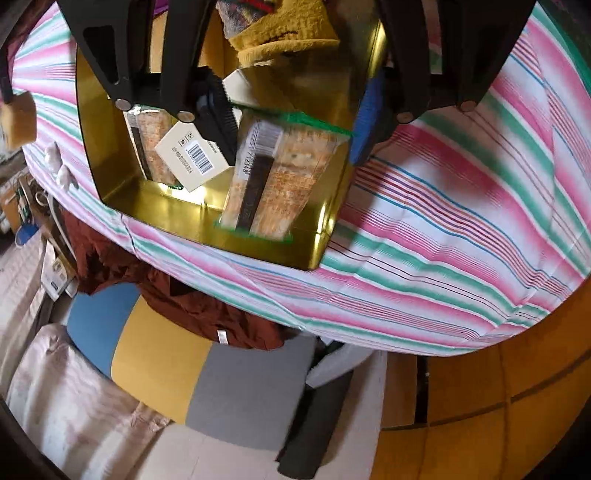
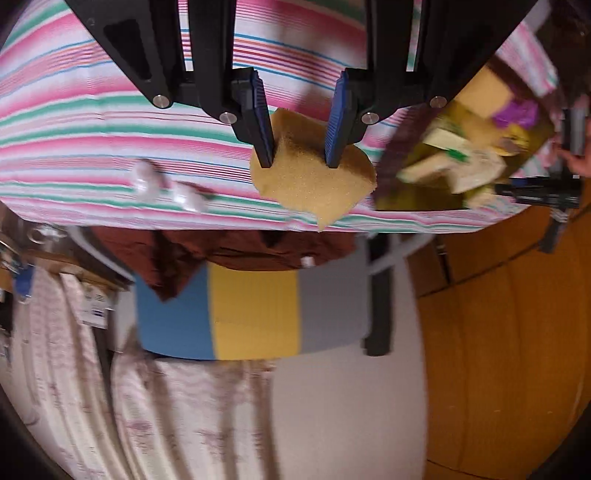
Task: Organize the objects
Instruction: 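Carry the crackers over the gold tray with the left tool while the right carries the sponge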
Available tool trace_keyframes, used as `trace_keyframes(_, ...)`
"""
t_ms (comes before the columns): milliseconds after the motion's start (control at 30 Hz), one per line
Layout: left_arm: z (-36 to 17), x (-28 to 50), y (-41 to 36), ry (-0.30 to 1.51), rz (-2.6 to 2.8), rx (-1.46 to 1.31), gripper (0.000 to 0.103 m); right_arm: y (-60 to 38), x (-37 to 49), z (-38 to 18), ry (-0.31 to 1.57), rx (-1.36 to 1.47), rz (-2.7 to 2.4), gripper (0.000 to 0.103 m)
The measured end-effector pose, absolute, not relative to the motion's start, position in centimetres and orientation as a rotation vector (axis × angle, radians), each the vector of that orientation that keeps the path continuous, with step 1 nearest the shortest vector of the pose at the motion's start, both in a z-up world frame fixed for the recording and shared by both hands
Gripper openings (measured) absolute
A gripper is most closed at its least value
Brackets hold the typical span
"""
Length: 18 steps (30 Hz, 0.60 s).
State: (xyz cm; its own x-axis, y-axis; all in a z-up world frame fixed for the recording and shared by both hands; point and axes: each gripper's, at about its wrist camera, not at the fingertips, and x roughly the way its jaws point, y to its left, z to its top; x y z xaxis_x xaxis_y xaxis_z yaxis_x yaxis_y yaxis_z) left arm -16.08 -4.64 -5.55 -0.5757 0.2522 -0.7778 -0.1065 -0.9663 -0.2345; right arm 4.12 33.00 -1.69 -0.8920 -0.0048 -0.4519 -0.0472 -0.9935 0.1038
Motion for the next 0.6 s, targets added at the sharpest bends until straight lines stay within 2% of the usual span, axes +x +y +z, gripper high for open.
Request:
trace_keyframes(133,-5.2,-15.1,-4.9,-0.334,2.627,-1.295,0.077,29.9,2.8,-1.0,0.180,-0.749,3.098,0.028)
trace_keyframes(200,-4.7,-13.8,-5.0,-0.365,2.669,-1.253,0.092,28.8,2.1,-0.9,0.205,-0.782,3.126,0.028)
trace_keyframes(267,-4.1,-12.3,-5.0,-0.385,2.713,-1.188,0.099,27.6,1.2,-1.1,0.229,-0.834,3.140,0.028)
trace_keyframes(500,-3.3,-7.5,-4.6,-0.424,2.787,-1.036,0.103,24.1,-3.6,-2.1,0.263,-1.031,3.126,0.028)
trace_keyframes(600,-3.4,-6.3,-4.2,-0.413,2.796,-1.019,0.103,22.5,-5.6,-2.3,0.194,-1.085,3.113,0.028)
